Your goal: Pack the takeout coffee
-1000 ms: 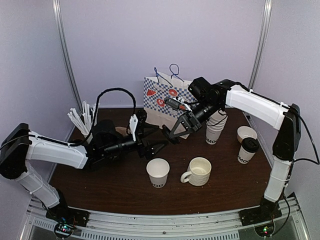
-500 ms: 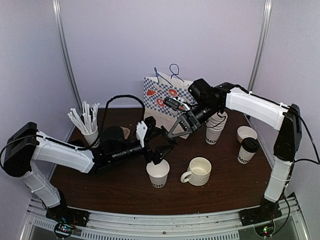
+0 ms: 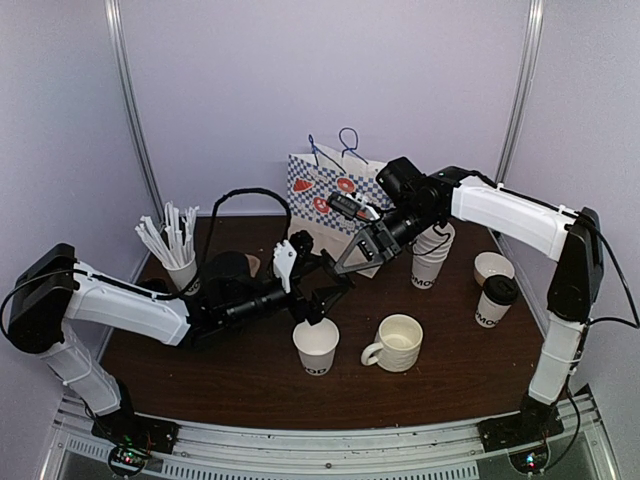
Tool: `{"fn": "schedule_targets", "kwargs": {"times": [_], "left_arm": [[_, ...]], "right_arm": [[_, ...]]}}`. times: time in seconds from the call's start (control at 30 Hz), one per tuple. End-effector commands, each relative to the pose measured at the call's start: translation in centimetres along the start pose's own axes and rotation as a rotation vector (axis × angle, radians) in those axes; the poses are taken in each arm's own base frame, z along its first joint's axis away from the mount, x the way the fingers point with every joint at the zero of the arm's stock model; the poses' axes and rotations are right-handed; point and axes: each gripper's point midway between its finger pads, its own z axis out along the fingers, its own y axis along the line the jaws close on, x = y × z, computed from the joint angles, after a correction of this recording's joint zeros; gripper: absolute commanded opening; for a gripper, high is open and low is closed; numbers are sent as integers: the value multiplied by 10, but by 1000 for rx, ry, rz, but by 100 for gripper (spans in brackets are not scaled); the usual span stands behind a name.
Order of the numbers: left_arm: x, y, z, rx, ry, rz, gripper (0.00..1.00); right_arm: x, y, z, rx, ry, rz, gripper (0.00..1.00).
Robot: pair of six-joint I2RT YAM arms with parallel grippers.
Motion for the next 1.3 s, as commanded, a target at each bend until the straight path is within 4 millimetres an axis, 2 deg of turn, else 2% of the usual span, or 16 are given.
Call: {"fn": "schedule_targets", "kwargs": {"times": [0.0, 0.2, 0.53, 0.77, 0.83, 0.9, 1.0, 1.1, 1.2, 1.27], "left_arm": [[-22, 4, 6, -25, -67, -1, 83], [-20, -2, 1, 10, -82, -5, 84], [-16, 3, -3, -20, -58, 6, 79], [-20, 1, -7, -11, -58, 11, 78], [-21, 1, -7, -11, -44, 12, 77], [-20, 1, -8, -10, -13, 11, 77], [-15, -1, -11, 0, 80, 1, 77], [-6, -2, -23, 3, 245, -4, 76], [2, -3, -43, 6, 438, -7, 75], [-3, -7, -54, 24, 532, -19, 75]], "right_arm": [[-2, 13, 1, -40, -9, -14, 3], [-1, 13, 1, -53, -10, -7, 3], [1, 12, 3, -72, -6, 13, 6], [0, 16, 1, -82, -10, 7, 7], [2, 15, 1, -66, -3, 4, 20], [5, 14, -1, -45, 8, -7, 29], [10, 12, -10, 20, 22, -34, 39], [14, 4, -30, 124, 21, -60, 46], [13, -8, -57, 239, -18, -74, 48], [16, -22, -73, 339, -36, -75, 48]]}}
